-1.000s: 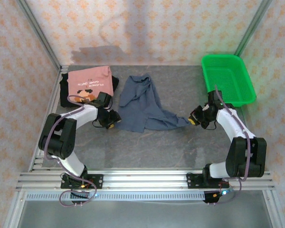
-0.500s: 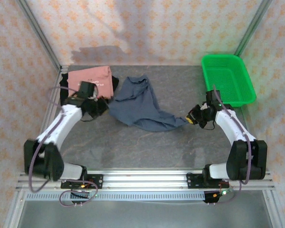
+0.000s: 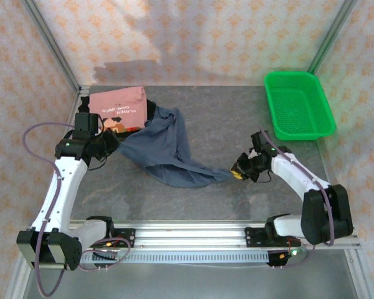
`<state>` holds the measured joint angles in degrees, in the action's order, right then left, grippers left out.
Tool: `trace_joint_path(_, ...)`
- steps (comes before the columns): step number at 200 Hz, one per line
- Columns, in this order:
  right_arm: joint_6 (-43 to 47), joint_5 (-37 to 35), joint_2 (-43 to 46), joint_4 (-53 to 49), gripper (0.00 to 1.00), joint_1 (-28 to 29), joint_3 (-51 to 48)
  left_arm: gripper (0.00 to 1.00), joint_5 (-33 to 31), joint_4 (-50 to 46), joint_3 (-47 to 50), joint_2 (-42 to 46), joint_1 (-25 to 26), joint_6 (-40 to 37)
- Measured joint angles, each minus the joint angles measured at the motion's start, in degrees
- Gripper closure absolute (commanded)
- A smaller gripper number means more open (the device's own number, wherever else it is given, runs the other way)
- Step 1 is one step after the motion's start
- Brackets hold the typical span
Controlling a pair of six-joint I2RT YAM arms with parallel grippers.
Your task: Fold and stack the t-shirts
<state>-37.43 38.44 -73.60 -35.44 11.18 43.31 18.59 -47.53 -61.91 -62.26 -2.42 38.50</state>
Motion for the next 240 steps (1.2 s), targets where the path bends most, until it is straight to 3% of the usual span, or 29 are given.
trace_joint_path(22,-2.78,-1.99,4.52,1.14,0.55,-3.15,-1.16,1.00,0.59,-0.28,-1.79,0.15,0.00,-1.49)
trace_joint_path(68,-1.73,-2.43,9.81,3.21,0.50,-4.79,-1.53,1.00,3.82,0.50,-2.16,3.19,0.00,-2.64)
trace_joint_path(104,12.44,-2.47,-0.04,-1.84,0.50,-1.40,10.91,1.00,5.20,1.38,-0.79,3.39,0.00,-2.64)
trace_joint_path(130,19.10,-4.07,-5.95,-4.35,0.50,-1.09,13.84,1.00,5.22,1.51,-0.57,3.41,0.00,-2.95)
trace_joint_path(206,25.73,-3.65,-18.78,-4.85,0.49,-0.98,15.80,1.00,5.25,1.49,-0.22,4.17,0.00,-3.08)
trace_joint_path(218,25.53,-1.97,-20.55,-3.13,0.56,-0.79,15.80,1.00,5.25,1.46,-0.22,4.39,0.00,-3.08)
trace_joint_path(232,25.27,-0.55,-22.56,-1.16,0.89,-0.33,15.82,1.00,5.25,1.46,-0.22,4.68,0.00,-3.26)
trace_joint_path(240,24.44,-0.31,-23.67,-0.66,1.00,-0.13,15.87,1.00,5.25,1.46,-0.22,4.79,0.00,-3.34)
